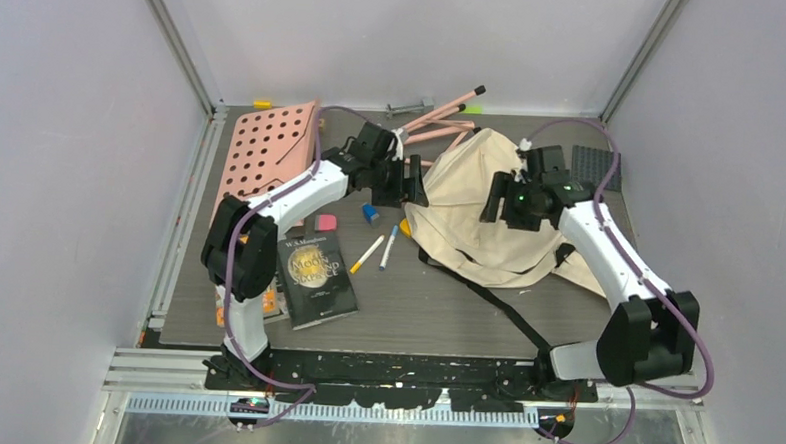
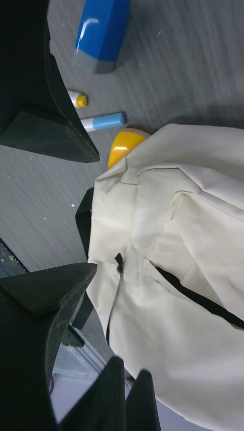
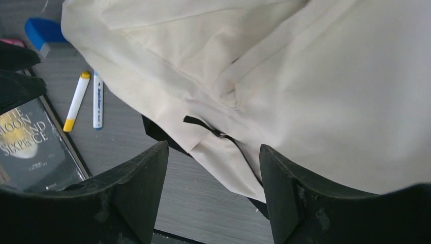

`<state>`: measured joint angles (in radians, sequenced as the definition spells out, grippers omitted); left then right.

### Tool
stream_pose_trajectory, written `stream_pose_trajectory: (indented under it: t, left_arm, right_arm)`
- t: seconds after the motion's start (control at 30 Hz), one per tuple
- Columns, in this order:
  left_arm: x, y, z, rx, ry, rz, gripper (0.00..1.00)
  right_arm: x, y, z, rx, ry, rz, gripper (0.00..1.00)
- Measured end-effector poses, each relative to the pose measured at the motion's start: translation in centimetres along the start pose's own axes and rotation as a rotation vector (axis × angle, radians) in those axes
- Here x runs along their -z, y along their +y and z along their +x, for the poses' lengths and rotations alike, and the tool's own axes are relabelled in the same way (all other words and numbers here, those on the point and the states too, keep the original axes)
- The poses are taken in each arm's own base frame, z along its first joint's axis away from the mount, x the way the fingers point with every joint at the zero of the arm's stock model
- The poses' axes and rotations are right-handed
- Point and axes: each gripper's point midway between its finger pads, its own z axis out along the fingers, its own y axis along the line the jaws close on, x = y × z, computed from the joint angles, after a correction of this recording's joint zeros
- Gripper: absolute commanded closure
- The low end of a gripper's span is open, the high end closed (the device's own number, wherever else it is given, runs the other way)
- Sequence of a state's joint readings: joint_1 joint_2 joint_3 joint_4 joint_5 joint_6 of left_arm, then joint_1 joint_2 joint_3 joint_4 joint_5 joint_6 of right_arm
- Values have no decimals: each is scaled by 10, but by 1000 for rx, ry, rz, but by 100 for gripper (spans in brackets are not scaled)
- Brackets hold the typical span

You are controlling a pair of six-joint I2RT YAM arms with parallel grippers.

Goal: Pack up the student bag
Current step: Adjust the student bag at the center of the board, then unzip the student bag at the center of the board.

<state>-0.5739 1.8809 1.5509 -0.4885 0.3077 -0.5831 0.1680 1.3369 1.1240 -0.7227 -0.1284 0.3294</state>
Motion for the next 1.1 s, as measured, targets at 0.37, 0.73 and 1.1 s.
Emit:
stream_pose_trajectory:
  t: [0.37,0.73,1.1]
  left_arm:
    - [-18,3,13,178,54,27,35]
    - [-34,24,13,258,75,-19,42]
    - [-44,23,13,301,91,21,47]
  right_arm:
    - [-70,35,52,147,254,-78,32]
    - [-80,39,64,231,297,-92,44]
    - [-85,43,85,290,342,-96,42]
